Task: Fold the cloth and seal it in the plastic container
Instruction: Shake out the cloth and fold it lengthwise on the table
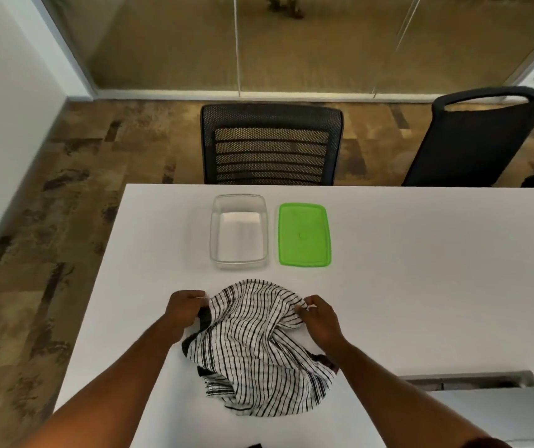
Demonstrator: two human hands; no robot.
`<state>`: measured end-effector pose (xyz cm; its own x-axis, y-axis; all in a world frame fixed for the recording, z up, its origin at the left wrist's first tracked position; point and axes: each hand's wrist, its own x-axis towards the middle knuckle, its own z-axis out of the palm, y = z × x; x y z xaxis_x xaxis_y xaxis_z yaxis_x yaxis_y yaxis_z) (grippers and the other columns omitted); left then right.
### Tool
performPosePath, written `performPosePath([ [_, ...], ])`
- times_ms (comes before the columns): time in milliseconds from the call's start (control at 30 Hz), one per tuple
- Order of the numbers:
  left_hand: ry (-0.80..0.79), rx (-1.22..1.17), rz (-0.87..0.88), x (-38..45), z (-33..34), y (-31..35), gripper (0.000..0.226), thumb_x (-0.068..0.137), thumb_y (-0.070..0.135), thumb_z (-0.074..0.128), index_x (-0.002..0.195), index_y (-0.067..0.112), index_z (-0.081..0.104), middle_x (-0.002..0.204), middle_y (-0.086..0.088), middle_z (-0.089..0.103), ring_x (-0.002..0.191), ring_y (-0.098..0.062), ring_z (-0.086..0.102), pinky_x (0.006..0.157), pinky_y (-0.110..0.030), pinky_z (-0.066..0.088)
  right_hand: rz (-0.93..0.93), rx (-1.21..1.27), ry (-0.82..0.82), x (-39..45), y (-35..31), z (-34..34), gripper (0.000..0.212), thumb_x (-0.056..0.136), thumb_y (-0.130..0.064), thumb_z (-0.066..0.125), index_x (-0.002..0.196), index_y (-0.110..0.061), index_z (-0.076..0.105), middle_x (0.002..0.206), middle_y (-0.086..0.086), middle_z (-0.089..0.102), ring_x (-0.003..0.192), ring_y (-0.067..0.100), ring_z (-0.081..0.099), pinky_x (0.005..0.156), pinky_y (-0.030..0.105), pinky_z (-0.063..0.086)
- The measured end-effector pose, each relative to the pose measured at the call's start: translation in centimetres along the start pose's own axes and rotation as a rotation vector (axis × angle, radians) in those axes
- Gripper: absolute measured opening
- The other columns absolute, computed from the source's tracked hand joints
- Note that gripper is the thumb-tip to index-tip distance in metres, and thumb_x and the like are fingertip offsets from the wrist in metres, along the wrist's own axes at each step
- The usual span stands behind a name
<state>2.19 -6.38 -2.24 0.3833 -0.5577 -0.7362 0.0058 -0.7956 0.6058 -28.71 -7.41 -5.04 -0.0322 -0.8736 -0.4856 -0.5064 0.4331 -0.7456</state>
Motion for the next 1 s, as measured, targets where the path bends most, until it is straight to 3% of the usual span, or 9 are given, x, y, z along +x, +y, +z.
performPosePath([
  [100, 0.013, -0.036, 0.053, -1.5, -0.3, 0.5, 0.026, 0.094, 0.0, 0.062, 0.119, 0.001, 0.071, 0.115, -0.019, 0.069, 0.094, -0.026, 0.061, 0.069, -0.026, 0.048, -0.097, -0.003, -0.01, -0.8, -0.8, -1.7, 0.018, 0.089, -0.031, 0.078, 0.084, -0.022, 0.063, 0.079, 0.0, 0.07, 0.072, 0.014, 0.059, 0.074, 0.035, 0.048],
  [200, 0.086, -0.018, 0.156, -3.2, -0.6, 0.9, 0.025, 0.095, 0.0, 0.052, 0.108, 0.007, 0.072, 0.112, -0.013, 0.07, 0.091, -0.021, 0.064, 0.077, -0.03, 0.052, -0.207, 0.003, -0.001, -1.5, -1.5, -3.3, 0.017, 0.085, -0.028, 0.083, 0.081, -0.029, 0.066, 0.083, -0.003, 0.073, 0.077, 0.013, 0.064, 0.078, 0.034, 0.05],
  [333, 0.238, 0.123, 0.287, -5.1, -1.3, 0.8, 0.028, 0.094, -0.001, 0.043, 0.101, 0.009, 0.068, 0.109, -0.008, 0.068, 0.107, -0.028, 0.062, 0.091, -0.037, 0.05, -0.301, -0.008, -0.044, -2.0, -1.4, -5.8, 0.018, 0.079, -0.026, 0.089, 0.083, -0.014, 0.075, 0.081, 0.002, 0.076, 0.078, 0.014, 0.067, 0.08, 0.038, 0.053],
  [500, 0.325, 0.117, 0.382, -7.7, -1.3, 0.9, 0.029, 0.091, -0.005, 0.042, 0.089, 0.011, 0.065, 0.097, -0.002, 0.066, 0.097, -0.021, 0.059, 0.083, -0.028, 0.042, -0.441, -0.301, -0.142, -2.6, 0.0, -8.9, 0.037, 0.071, -0.047, 0.09, 0.078, -0.014, 0.074, 0.074, 0.004, 0.072, 0.068, 0.01, 0.06, 0.065, 0.031, 0.042],
  [667, 0.375, 0.15, 0.471, -10.1, -1.1, 0.8, 0.032, 0.094, -0.005, 0.042, 0.094, 0.009, 0.071, 0.101, -0.003, 0.07, 0.097, -0.02, 0.062, 0.085, -0.034, 0.05, -0.477, -0.499, -0.146, -2.7, 2.2, -10.9, 0.033, 0.083, -0.034, 0.084, 0.103, -0.009, 0.077, 0.097, 0.01, 0.073, 0.097, 0.028, 0.066, 0.078, 0.033, 0.042],
  [800, 0.425, 0.095, 0.452, -10.8, -1.9, 0.3, 0.03, 0.096, 0.0, 0.043, 0.095, 0.011, 0.071, 0.103, -0.006, 0.072, 0.102, -0.027, 0.065, 0.092, -0.043, 0.054, -0.378, -0.37, -0.088, -2.6, 2.9, -11.8, 0.025, 0.082, -0.024, 0.086, 0.1, -0.008, 0.077, 0.102, 0.01, 0.074, 0.099, 0.027, 0.068, 0.085, 0.036, 0.047],
  [900, 0.5, 0.132, 0.412, -11.1, -2.3, 0.2, 0.033, 0.096, 0.003, 0.045, 0.091, 0.019, 0.073, 0.105, -0.003, 0.073, 0.107, -0.029, 0.064, 0.091, -0.04, 0.053, -0.276, -0.162, -0.054, -2.6, 2.7, -12.8, 0.027, 0.079, -0.027, 0.089, 0.081, -0.005, 0.074, 0.087, 0.01, 0.077, 0.082, 0.024, 0.07, 0.078, 0.035, 0.05],
  [1000, 0.669, 0.345, 0.419, -11.6, -2.9, 0.5, 0.036, 0.096, 0.009, 0.047, 0.083, 0.029, 0.074, 0.104, -0.003, 0.071, 0.11, -0.034, 0.057, 0.088, -0.048, 0.054, -0.243, 0.113, -0.021, -2.8, 1.5, -13.0, 0.028, 0.079, -0.021, 0.089, 0.072, -0.005, 0.067, 0.069, 0.009, 0.069, 0.067, 0.014, 0.061, 0.069, 0.03, 0.047],
])
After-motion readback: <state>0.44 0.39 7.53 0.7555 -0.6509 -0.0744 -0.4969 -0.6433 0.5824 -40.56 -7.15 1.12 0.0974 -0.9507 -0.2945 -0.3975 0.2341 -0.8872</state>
